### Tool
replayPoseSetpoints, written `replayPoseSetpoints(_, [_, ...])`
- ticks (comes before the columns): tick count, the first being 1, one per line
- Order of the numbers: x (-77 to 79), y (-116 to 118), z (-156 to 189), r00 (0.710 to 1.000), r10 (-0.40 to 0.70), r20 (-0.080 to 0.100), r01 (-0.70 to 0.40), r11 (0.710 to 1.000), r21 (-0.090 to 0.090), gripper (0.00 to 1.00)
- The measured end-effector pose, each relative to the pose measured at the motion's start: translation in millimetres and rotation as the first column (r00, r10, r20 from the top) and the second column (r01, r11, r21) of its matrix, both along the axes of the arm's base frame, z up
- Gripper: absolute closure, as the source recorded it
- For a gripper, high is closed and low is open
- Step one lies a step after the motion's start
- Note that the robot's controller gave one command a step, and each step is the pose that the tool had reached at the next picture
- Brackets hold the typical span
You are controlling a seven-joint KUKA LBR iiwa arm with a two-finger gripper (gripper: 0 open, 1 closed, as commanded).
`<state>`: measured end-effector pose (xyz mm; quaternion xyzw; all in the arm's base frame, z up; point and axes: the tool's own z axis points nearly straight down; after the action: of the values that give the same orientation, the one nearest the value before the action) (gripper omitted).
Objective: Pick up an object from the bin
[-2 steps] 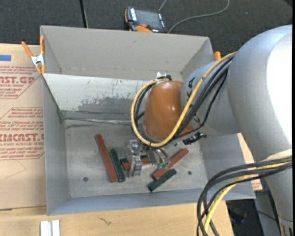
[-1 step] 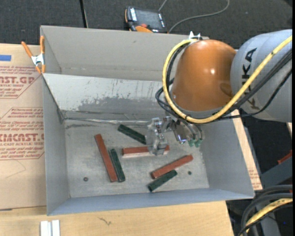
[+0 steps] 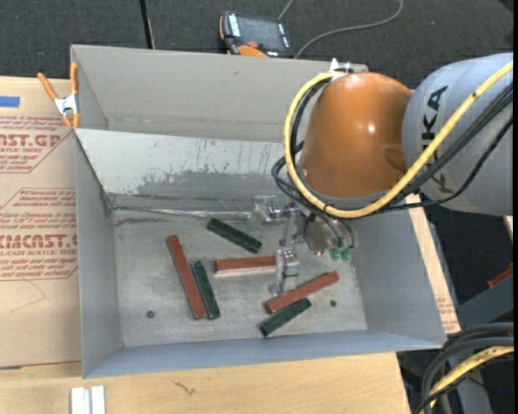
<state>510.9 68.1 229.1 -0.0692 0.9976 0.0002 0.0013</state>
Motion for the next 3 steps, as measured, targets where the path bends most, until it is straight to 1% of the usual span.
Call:
replayPoseSetpoints(1, [52.4,-42.3,-98.7,0.996,-0.090,-0.006,0.090,0.996,-0.002,0.00])
replayPoseSetpoints(2, [57.7,-17.7,-161.5,1.000,-0.031,0.001,0.031,1.000,0.001,0.00])
replayPoseSetpoints(3, [59.9,-18.2,-156.4,0.999,-0.033,0.006,0.033,0.999,0.002,1.00])
